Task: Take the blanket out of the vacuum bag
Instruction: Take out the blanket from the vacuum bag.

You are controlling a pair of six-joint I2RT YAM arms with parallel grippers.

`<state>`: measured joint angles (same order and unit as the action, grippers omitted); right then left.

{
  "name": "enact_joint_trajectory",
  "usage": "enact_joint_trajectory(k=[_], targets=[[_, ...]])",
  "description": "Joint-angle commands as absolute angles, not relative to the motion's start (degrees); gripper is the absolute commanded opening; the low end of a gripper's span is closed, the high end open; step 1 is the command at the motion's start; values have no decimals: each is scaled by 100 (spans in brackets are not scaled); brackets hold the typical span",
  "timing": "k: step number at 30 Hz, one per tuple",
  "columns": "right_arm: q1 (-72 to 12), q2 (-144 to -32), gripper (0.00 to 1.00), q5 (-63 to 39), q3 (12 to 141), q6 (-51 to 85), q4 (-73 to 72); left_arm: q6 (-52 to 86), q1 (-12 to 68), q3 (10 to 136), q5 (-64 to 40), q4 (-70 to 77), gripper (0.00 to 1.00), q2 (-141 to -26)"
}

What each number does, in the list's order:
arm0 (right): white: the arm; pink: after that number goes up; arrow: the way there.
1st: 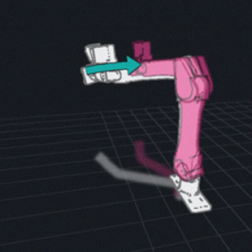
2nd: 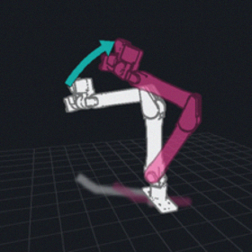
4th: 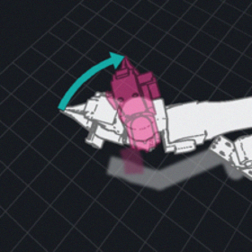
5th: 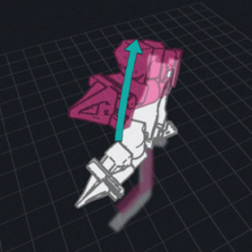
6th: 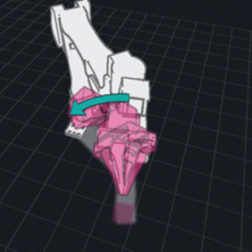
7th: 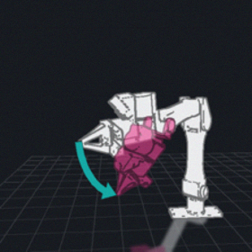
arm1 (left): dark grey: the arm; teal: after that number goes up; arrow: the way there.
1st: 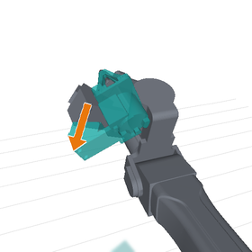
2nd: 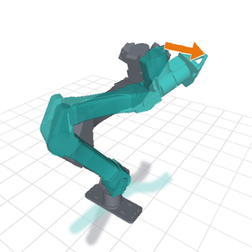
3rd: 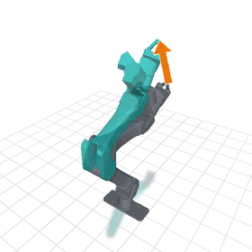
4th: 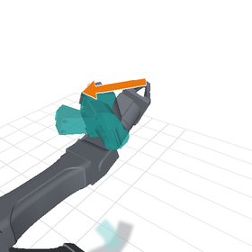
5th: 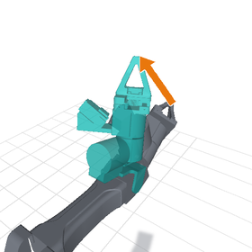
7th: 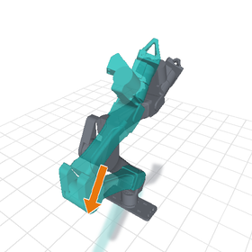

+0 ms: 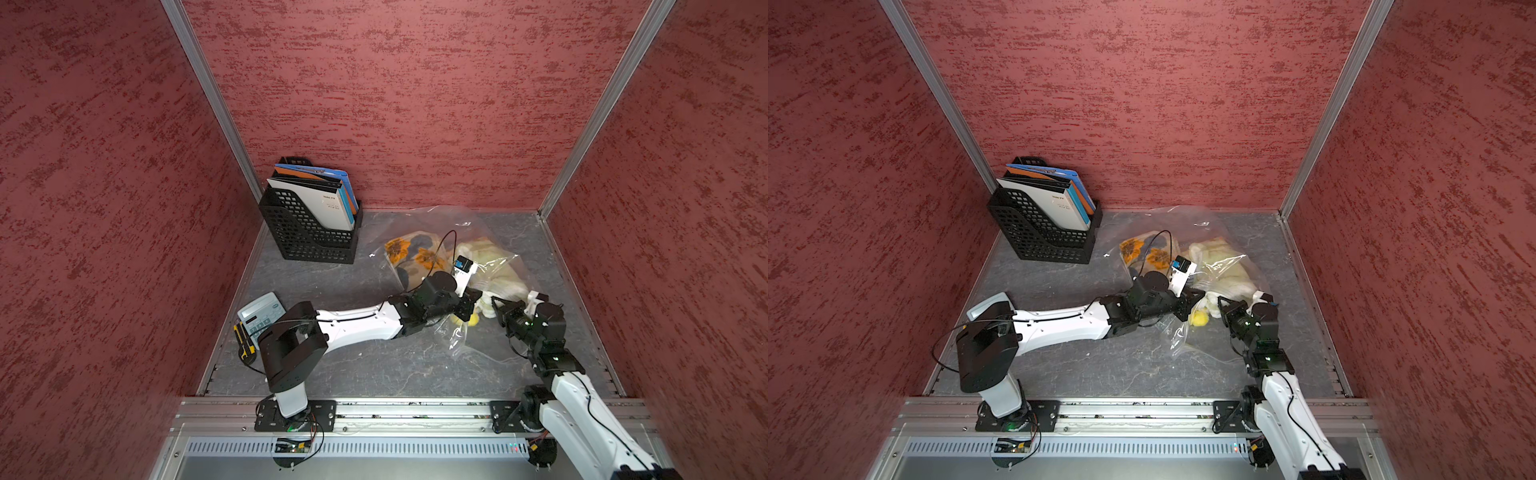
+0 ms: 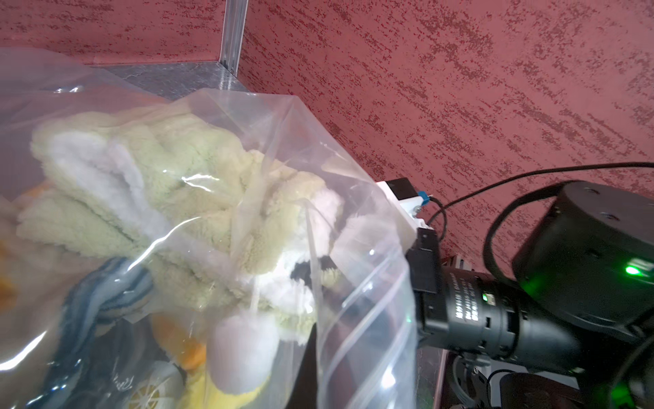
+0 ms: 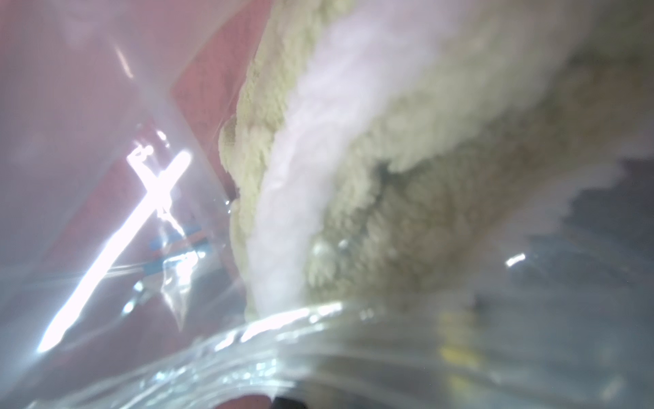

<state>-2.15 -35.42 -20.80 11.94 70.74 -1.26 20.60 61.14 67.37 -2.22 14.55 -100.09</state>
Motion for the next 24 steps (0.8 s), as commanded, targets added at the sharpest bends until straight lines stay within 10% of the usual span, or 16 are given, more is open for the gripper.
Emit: enact_joint_trajectory(k=[1,13,18,24], targets=[[-194,-2895,0,-2460,1534,6934,1031,1902,6119,6750,171,1432,0,-9921],[-176,-2153,0,-2851,1554,6502,2821,1842,5839,6502,635,1399,0,-9621],[-176,-2132,49,-2800,1447,6500,2864,1929,5833,6539,348,1483,0,-9713],[-177,-2018,72,-2533,1491,6465,3369,2012,5843,6503,242,1510,0,-9754]])
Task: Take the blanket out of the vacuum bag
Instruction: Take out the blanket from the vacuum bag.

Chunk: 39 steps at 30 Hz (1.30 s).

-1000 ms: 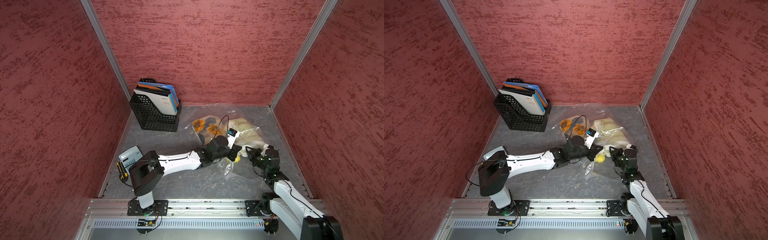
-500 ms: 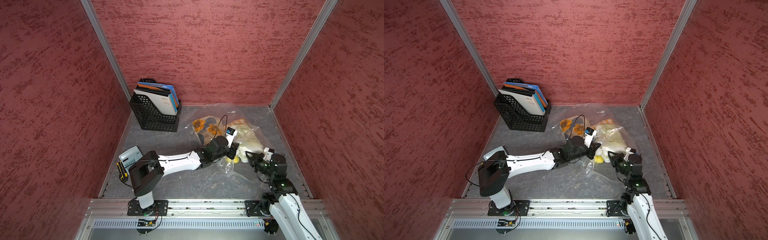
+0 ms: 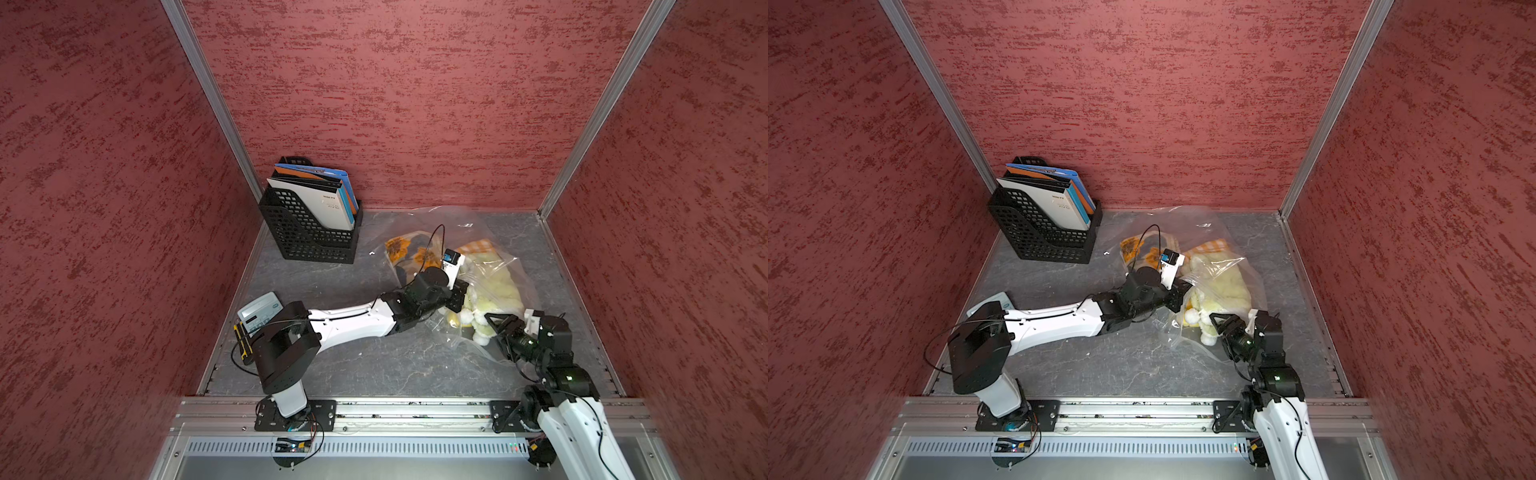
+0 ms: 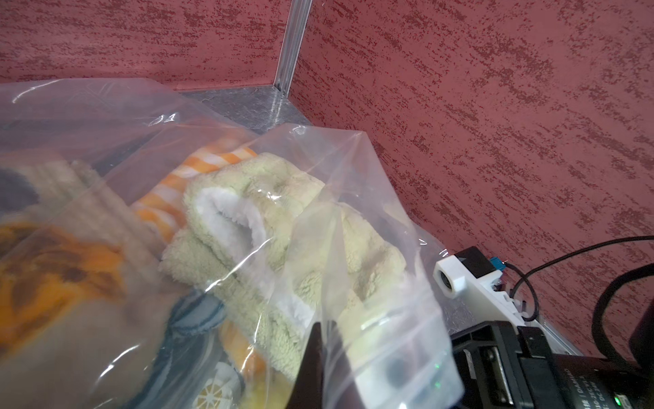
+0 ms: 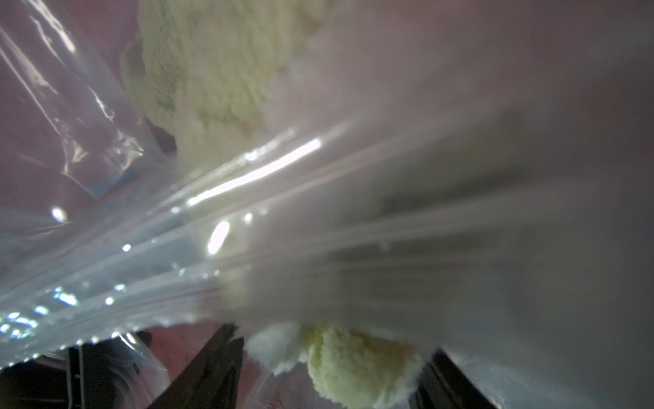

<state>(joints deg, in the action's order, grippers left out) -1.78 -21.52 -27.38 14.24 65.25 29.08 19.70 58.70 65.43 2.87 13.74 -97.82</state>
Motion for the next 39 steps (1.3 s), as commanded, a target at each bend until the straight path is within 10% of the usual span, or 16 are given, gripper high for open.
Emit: enact_joint_trajectory(k=[1,6,27,39], targets=[[-176,-1934,76,-2474,1486,6506,3481,2013,5845,6500,219,1534,0,-9767],[-176,-1458,99,-2041,1407,6654,3908,2021,5845,6508,119,1594,0,-9792],[-219,-3283,98,-1462,768,6778,410,2109,5911,6311,-59,1817,0,-9765],[-536,-4524,57,-1071,852,6528,-1089,2089,5924,6292,-52,1778,0,-9756]])
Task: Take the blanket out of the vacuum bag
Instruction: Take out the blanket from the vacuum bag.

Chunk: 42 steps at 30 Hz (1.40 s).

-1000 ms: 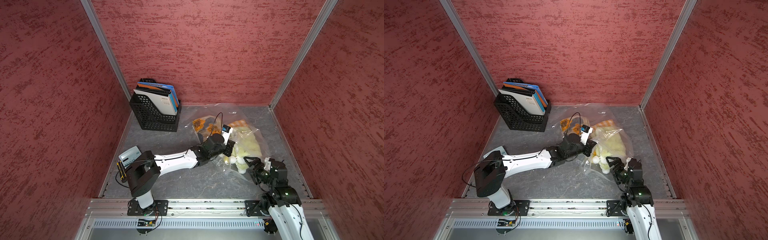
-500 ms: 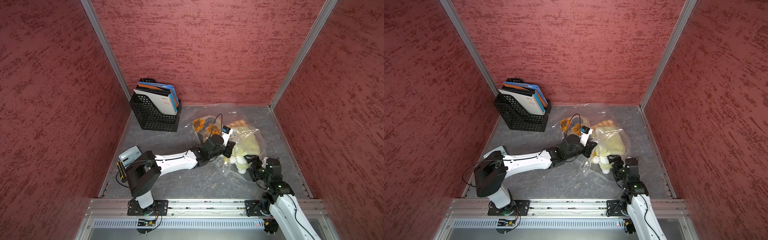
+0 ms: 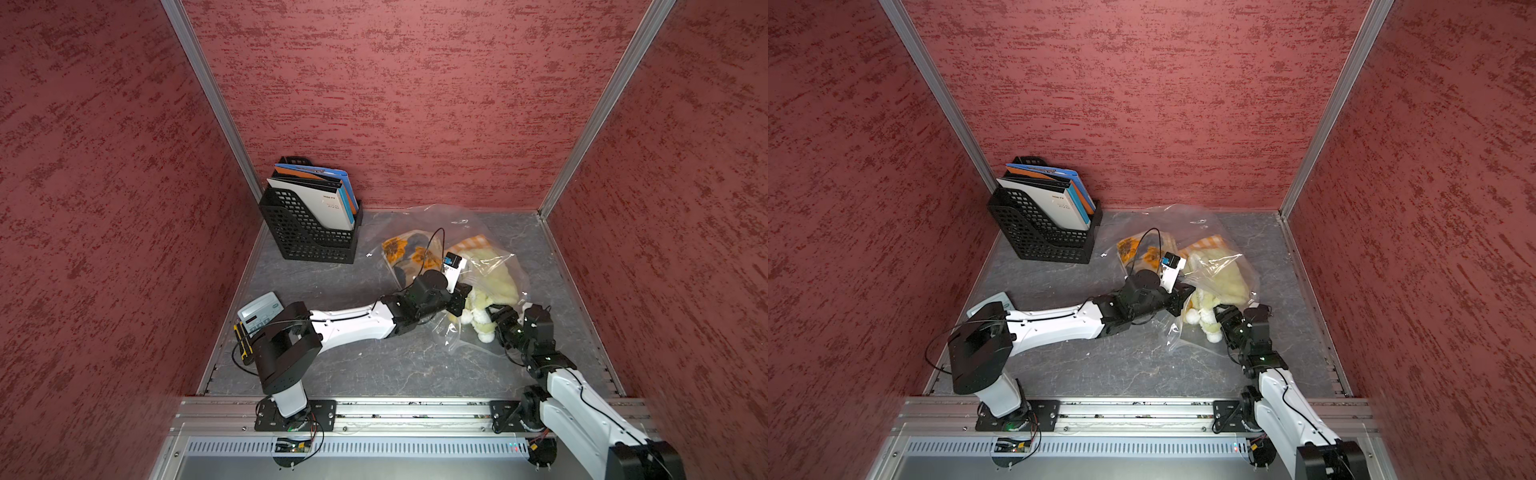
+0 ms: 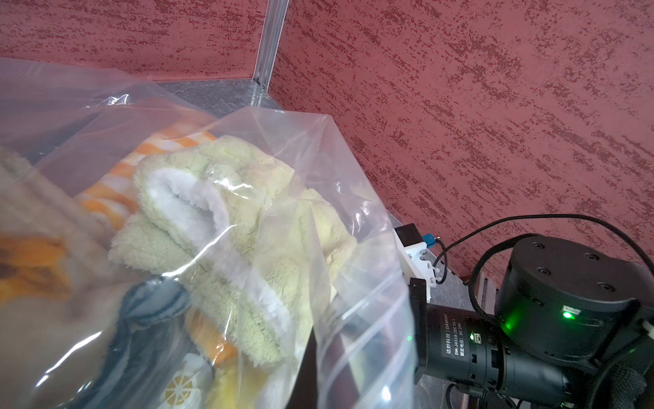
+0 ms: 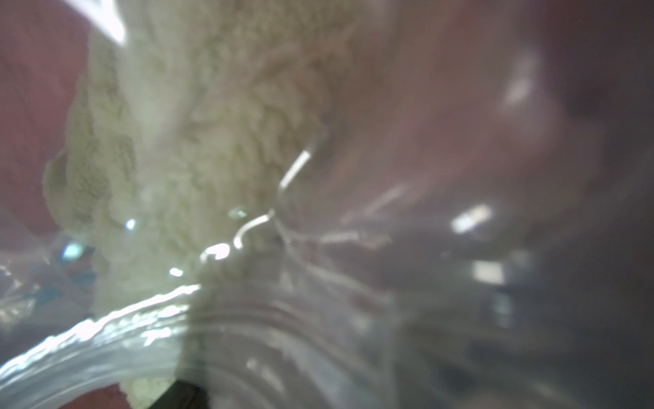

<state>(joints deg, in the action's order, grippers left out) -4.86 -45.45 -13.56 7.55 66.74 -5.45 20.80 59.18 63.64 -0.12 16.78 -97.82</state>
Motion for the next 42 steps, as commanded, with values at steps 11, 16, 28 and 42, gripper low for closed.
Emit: enact_joint_trajectory(k=[11,16,28,42], targets=[[-547,-4575,0,-1064,1006,6354,-990,2071,5913,6181,-11,1768,0,-9669],[-550,-4350,0,-1506,1228,6384,-606,2035,5865,6280,245,1539,0,-9693],[-536,-1929,0,-2714,1892,6197,2860,2061,5481,6615,342,1502,0,-9920],[-536,-1738,0,-4233,3325,6026,3016,2121,5354,6978,800,1247,0,-10219]])
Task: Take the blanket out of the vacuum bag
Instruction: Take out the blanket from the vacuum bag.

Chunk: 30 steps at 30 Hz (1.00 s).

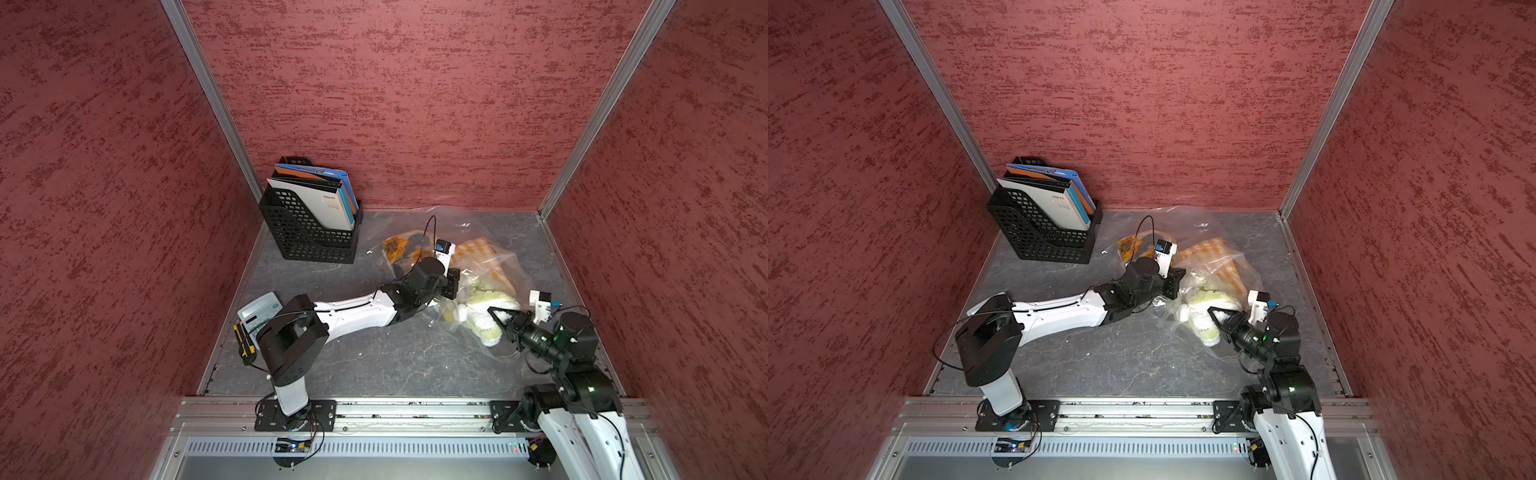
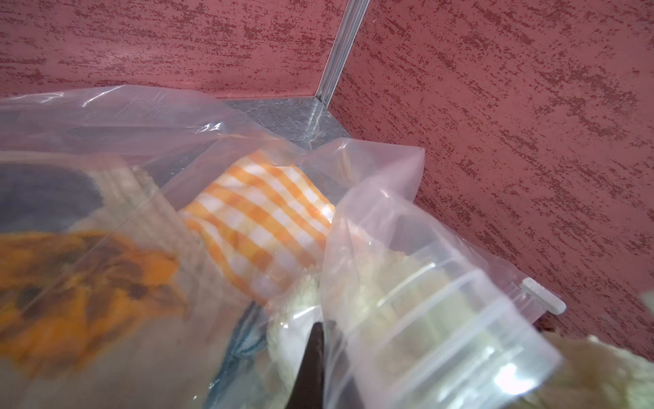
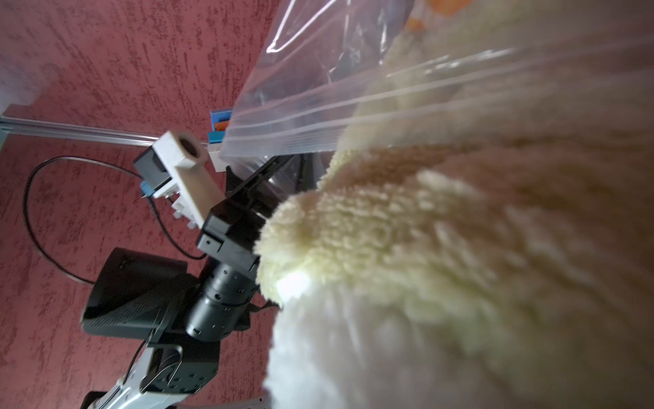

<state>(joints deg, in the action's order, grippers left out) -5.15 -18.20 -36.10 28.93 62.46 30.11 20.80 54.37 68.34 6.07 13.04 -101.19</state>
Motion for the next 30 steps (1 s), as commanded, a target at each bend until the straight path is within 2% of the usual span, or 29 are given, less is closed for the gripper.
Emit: enact_joint_trajectory(k=[1,17,23,30], targets=[[-539,-1742,0,-4222,3487,5972,3098,2173,5314,6974,792,1241,0,-10222],[-536,-2815,0,-4413,4830,6261,1605,2432,5161,6624,914,1193,0,-10081],[-536,-3230,0,-4361,5744,6076,1625,2527,5037,6503,966,1150,0,-10075],[-536,-3887,0,-4190,6124,5915,1137,2608,4985,5962,1033,1380,0,-9790]])
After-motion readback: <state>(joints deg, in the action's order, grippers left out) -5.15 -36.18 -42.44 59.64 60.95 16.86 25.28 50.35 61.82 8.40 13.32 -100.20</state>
